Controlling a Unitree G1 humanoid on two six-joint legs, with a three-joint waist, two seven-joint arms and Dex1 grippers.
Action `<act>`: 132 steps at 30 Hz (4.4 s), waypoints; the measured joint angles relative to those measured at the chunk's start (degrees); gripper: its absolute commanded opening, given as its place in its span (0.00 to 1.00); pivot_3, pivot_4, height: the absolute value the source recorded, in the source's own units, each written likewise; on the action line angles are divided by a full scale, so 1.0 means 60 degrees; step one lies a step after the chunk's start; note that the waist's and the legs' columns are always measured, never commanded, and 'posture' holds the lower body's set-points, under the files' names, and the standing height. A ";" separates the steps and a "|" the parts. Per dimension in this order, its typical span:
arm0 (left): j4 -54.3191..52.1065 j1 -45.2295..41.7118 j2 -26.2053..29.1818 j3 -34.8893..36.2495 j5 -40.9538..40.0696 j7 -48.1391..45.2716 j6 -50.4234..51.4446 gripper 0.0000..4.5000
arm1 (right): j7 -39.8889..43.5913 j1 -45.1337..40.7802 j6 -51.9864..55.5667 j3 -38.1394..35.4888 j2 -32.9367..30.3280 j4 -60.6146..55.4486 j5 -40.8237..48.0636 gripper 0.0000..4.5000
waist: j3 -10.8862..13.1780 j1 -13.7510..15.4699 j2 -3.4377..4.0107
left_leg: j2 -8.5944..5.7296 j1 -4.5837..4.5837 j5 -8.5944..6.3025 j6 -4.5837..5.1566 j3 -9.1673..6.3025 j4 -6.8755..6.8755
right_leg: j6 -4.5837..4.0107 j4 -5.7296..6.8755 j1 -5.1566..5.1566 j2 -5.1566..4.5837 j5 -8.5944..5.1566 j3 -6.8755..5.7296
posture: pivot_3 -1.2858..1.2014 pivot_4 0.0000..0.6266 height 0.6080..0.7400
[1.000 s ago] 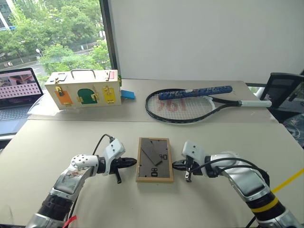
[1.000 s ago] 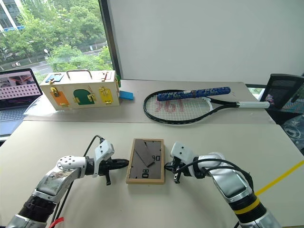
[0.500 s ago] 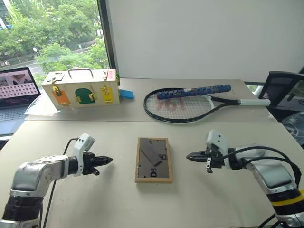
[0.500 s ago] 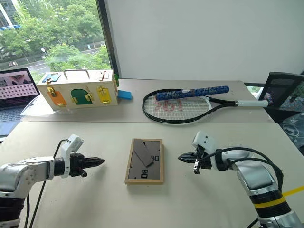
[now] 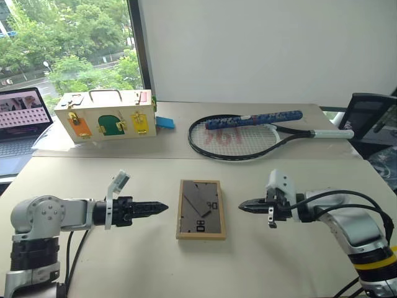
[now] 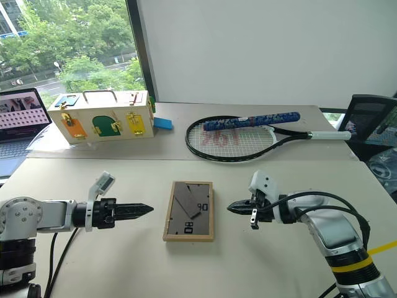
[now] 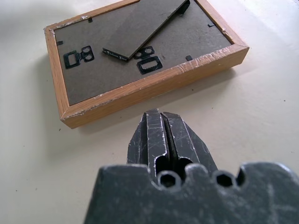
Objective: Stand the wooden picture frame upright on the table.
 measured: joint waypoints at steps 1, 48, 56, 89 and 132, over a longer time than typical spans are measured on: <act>-0.0017 0.0042 -0.0070 -0.0177 0.0019 0.0143 0.0000 0.99 | -0.0004 0.0039 -0.0047 0.0058 -0.0003 0.0006 -0.0080 0.00 | 0.0000 0.0012 0.0000 | 0.0000 0.0001 0.0000 0.0000 0.0000 0.0002 | -0.0001 0.0001 0.0001 0.0000 0.0000 -0.0001 | 0.52 0.24 1.00; 0.1420 -0.0807 -0.3904 0.0736 -0.1443 0.4203 0.0001 0.27 | -0.0827 0.0496 -0.1058 -0.0625 0.0361 0.0718 -0.0669 0.13 | -0.0009 0.0183 0.0003 | -0.0024 -0.0035 -0.0001 0.0002 -0.0019 0.0080 | 0.0025 -0.0002 0.0011 -0.0018 0.0015 -0.0003 | 0.52 0.24 1.00; 0.2207 -0.0942 -0.3734 0.0697 -0.3098 0.4954 0.0001 0.27 | -0.1103 0.0096 0.0491 -0.1928 0.1154 0.0188 0.1713 0.70 | -0.0008 0.0054 0.0002 | -0.0027 -0.0043 -0.0001 0.0002 -0.0030 0.0080 | 0.0025 0.0001 0.0012 -0.0017 0.0015 -0.0007 | 0.52 0.24 1.00; 0.0904 -0.0859 -0.3293 -0.0805 -0.4465 0.4776 -0.0994 0.27 | 0.0461 -0.1451 0.0245 -0.1318 0.1475 -0.0394 0.2935 0.98 | -0.0005 0.0083 0.0003 | -0.0034 -0.0080 -0.0001 0.0001 -0.0051 0.0081 | 0.0028 -0.0009 -0.0008 -0.0017 0.0015 -0.0021 | 0.52 0.24 1.00; 0.2821 -0.2071 -0.1627 -0.2324 -0.6522 0.4162 -0.1245 0.27 | -1.5588 -0.2896 -1.4249 0.2205 -0.0660 0.5797 -1.5240 0.37 | 0.0000 0.0265 0.0005 | -0.0055 -0.0048 0.0062 -0.0051 -0.0055 -0.0020 | 0.0014 -0.0004 -0.0016 -0.0037 0.0019 -0.0022 | 0.52 0.24 1.00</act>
